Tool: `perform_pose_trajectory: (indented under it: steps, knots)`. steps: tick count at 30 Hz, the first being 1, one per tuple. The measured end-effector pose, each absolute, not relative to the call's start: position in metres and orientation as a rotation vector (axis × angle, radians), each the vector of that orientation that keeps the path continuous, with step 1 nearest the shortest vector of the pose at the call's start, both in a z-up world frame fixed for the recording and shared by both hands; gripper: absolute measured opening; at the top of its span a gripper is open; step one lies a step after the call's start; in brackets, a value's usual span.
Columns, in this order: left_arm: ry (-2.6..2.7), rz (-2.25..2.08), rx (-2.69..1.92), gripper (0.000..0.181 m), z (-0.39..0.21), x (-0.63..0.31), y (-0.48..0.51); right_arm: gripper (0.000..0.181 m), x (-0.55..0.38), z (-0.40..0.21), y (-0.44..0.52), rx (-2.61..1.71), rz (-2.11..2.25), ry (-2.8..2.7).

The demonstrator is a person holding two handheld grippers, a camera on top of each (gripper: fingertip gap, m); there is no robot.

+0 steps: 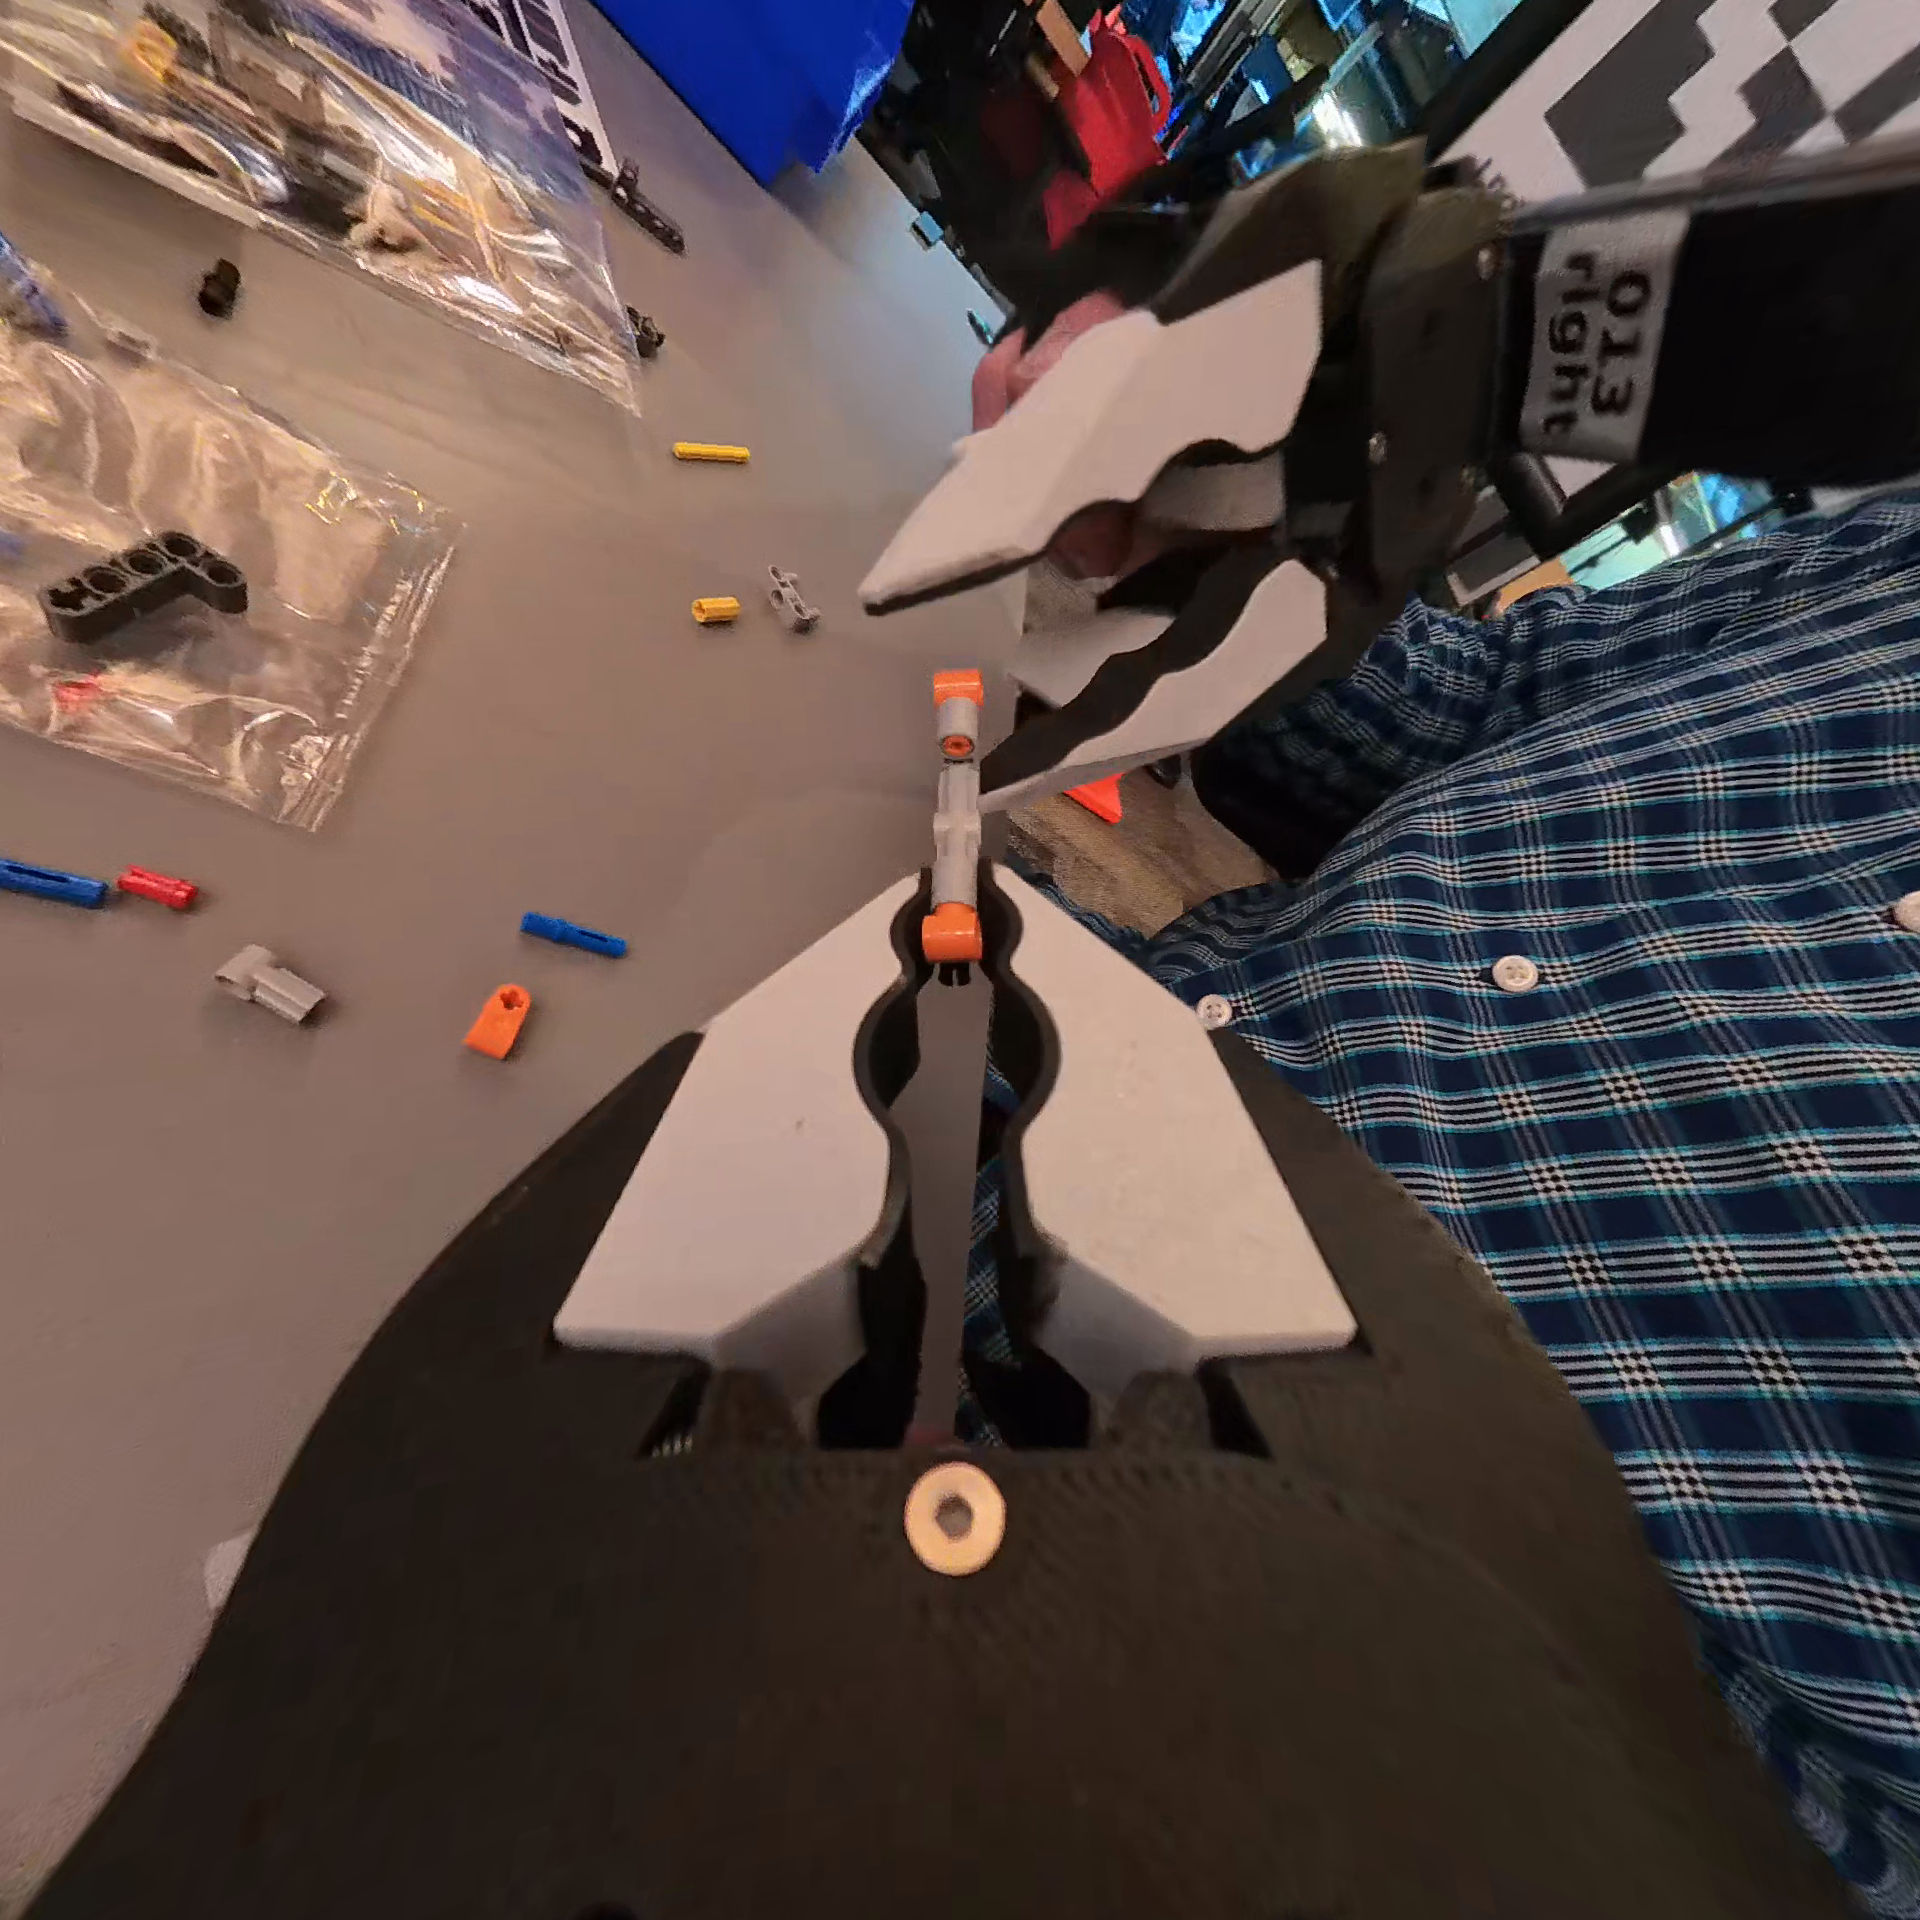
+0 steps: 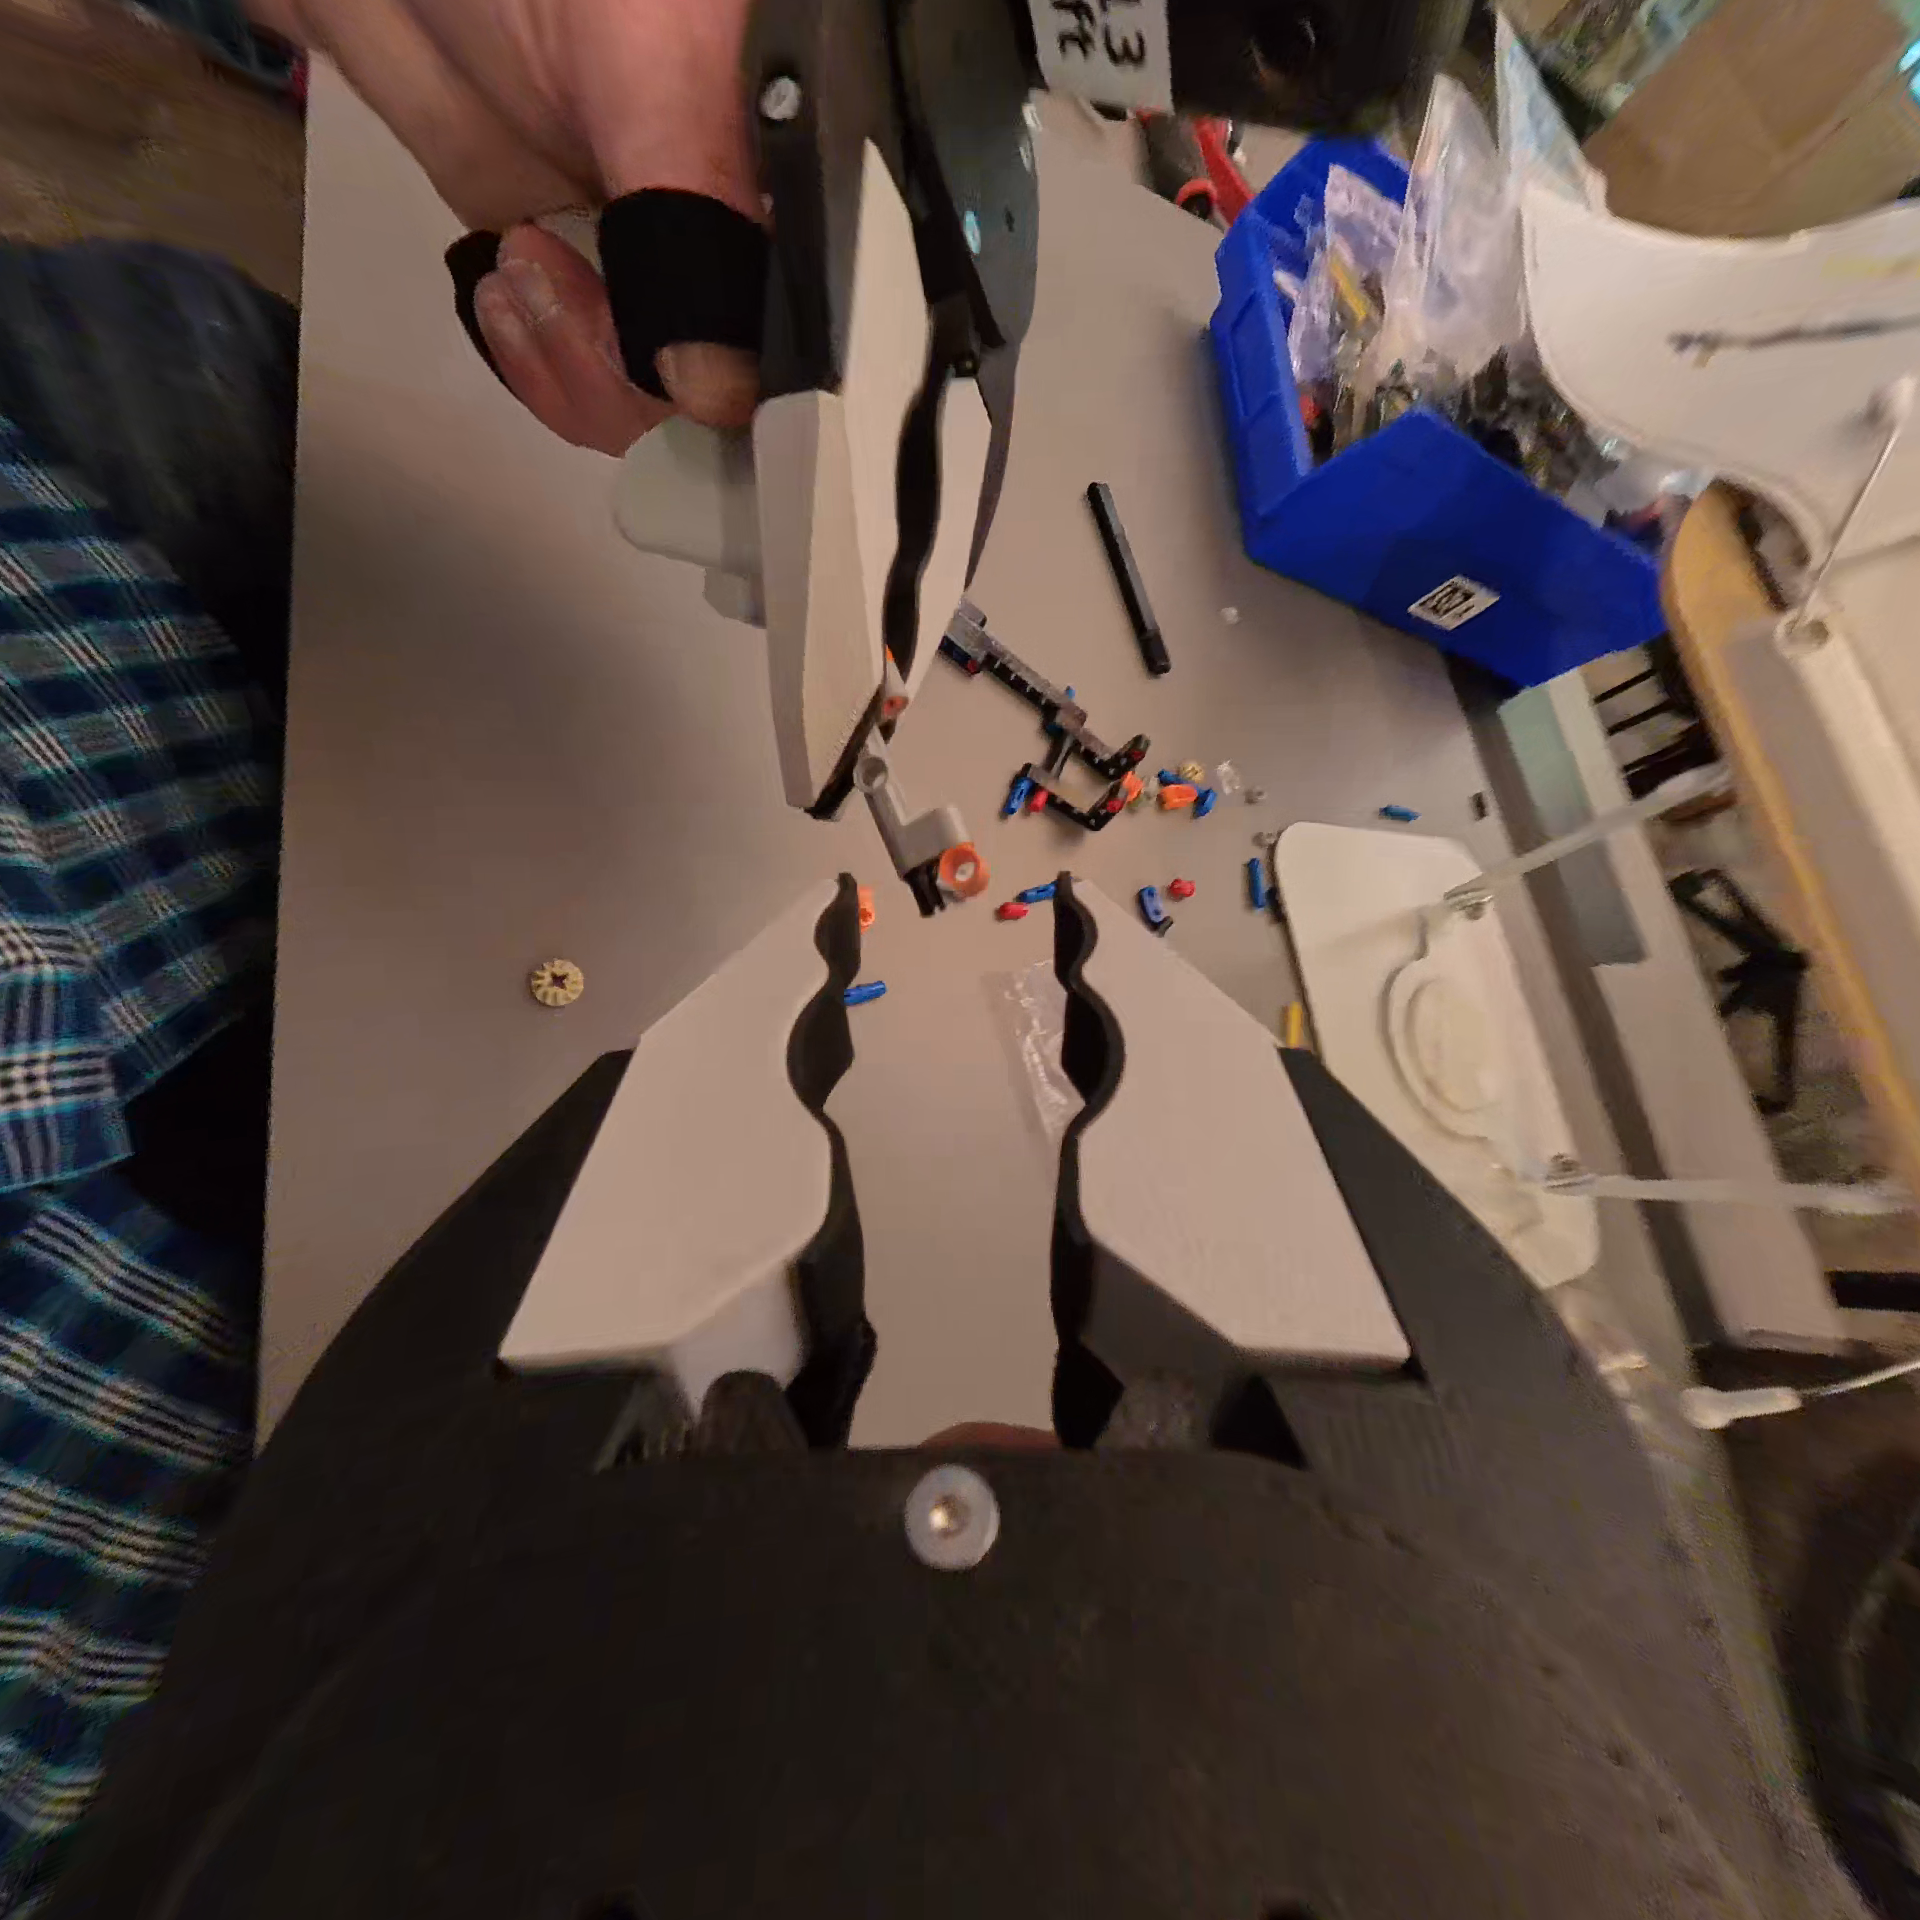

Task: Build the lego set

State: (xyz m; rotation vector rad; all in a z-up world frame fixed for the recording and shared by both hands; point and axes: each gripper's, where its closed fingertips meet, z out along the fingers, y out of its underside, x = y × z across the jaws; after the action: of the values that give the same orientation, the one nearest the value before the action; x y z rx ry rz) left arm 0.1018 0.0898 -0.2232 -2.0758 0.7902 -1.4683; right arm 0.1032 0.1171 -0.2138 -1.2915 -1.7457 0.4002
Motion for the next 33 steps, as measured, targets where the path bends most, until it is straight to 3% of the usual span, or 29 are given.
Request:
perform_pose_trajectory:
  steps: [1, 8, 9, 10, 14, 20, 22, 24, 27, 28, 29, 30, 33]
  knots:
    - [0.789, -1.484, -2.083, 0.004, -0.225, 0.102, 0.088, 0.032, 0.102, -0.214, 0.115, -1.258, 0.357, -1.766]
    - [0.793, -1.499, -2.077, 0.005, -0.224, 0.106, 0.087, 0.014, 0.098, -0.225, 0.109, -1.196, 0.223, -1.858]
    - [0.802, -1.492, -2.067, 0.01, -0.222, 0.106, 0.087, 0.014, 0.099, -0.224, 0.11, -1.224, 0.255, -1.841]
    - [0.804, -1.487, -2.059, 0.029, -0.218, 0.104, 0.087, 0.014, 0.1, -0.222, 0.112, -1.256, 0.291, -1.82]
    - [0.854, -1.411, -2.014, 0.04, -0.208, 0.09, 0.087, 0.014, 0.108, -0.217, 0.12, -1.319, 0.357, -1.757]
    - [0.788, -1.315, -1.869, 0.042, -0.183, 0.065, 0.101, 0.013, 0.115, -0.222, 0.124, -1.369, 0.395, -1.744]
    - [0.779, -1.287, -1.779, 0.032, -0.165, 0.059, 0.103, 0.014, 0.118, -0.225, 0.127, -1.381, 0.387, -1.74]
    - [0.766, -1.296, -1.707, 0.034, -0.148, 0.056, 0.103, 0.014, 0.12, -0.226, 0.128, -1.392, 0.387, -1.734]
    - [0.727, -1.326, -1.634, 0.065, -0.13, 0.053, 0.103, 0.014, 0.122, -0.231, 0.131, -1.405, 0.377, -1.733]
    - [0.702, -1.333, -1.615, 0.102, -0.124, 0.053, 0.104, 0.014, 0.123, -0.232, 0.132, -1.409, 0.378, -1.732]
    - [0.686, -1.328, -1.626, 0.15, -0.124, 0.056, 0.105, 0.014, 0.123, -0.233, 0.132, -1.416, 0.383, -1.729]
    - [0.712, -1.316, -1.627, 0.158, -0.123, 0.059, 0.103, 0.014, 0.124, -0.234, 0.133, -1.423, 0.387, -1.726]
    - [0.664, -1.33, -1.538, 0.158, -0.107, 0.059, 0.102, 0.014, 0.126, -0.237, 0.135, -1.447, 0.4, -1.72]
